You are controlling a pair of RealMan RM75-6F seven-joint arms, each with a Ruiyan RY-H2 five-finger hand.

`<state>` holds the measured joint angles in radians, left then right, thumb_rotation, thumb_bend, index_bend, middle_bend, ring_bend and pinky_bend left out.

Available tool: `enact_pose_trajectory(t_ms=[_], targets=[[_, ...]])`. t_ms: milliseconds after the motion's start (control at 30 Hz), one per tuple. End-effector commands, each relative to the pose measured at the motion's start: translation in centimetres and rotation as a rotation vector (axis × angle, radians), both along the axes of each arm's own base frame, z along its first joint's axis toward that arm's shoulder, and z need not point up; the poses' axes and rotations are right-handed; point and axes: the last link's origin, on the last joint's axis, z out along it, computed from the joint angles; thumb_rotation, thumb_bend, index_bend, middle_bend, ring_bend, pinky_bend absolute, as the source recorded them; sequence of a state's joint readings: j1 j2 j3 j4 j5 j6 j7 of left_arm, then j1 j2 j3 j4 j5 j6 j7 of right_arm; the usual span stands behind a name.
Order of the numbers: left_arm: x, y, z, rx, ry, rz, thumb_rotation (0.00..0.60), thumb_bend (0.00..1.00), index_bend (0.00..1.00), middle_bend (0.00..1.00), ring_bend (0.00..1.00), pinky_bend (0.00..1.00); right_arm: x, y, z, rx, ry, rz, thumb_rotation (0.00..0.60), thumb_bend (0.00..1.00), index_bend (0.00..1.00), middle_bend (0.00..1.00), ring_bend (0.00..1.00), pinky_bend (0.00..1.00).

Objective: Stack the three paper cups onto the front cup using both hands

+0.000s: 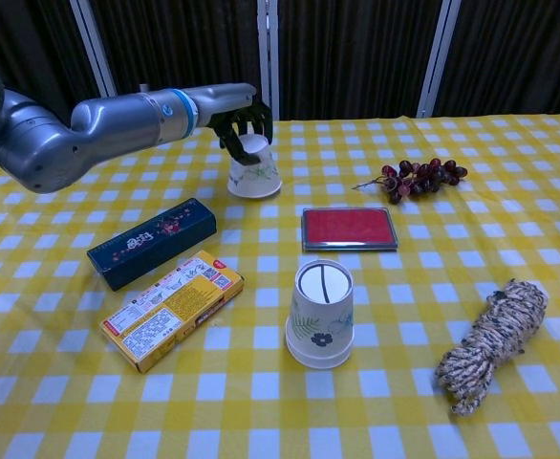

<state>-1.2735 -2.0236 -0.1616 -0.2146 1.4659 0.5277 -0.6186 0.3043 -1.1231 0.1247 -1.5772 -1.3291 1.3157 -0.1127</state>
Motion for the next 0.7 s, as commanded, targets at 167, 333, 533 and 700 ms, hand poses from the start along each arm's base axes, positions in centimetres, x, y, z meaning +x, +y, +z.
enact_pose_trajectory(t_ms=[167, 333, 533, 700], targets=[[-0.1, 0.5, 2.0, 0.03, -0.042, -0.039, 0.6, 0.36, 0.45, 0.41, 0.41, 0.51, 0.2, 0.1, 0.1, -0.005, -0.001, 0.008, 0.6, 0.0, 0.0, 0.0, 0.0, 0.0], [-0.1, 0.5, 3.9, 0.052, -0.071, -0.102, 0.6, 0.36, 0.45, 0.41, 0.41, 0.51, 0.4, 0.1, 0.0, -0.005, 0.001, 0.012, 0.6, 0.0, 0.0, 0.0, 0.0, 0.0], [-1.0, -1.5, 6.5, 0.014, -0.094, -0.251, 0.6, 0.36, 0.45, 0.39, 0.41, 0.51, 0.5, 0.2, -0.3, 0.004, 0.004, 0.014, 0.6, 0.0, 0.0, 0.0, 0.0, 0.0], [-1.5, -4.7, 8.8, -0.041, -0.071, -0.339, 0.6, 0.36, 0.44, 0.39, 0.41, 0.49, 0.8, 0.2, -0.6, 0.011, 0.007, 0.023, 0.6, 0.0, 0.0, 0.0, 0.0, 0.0]])
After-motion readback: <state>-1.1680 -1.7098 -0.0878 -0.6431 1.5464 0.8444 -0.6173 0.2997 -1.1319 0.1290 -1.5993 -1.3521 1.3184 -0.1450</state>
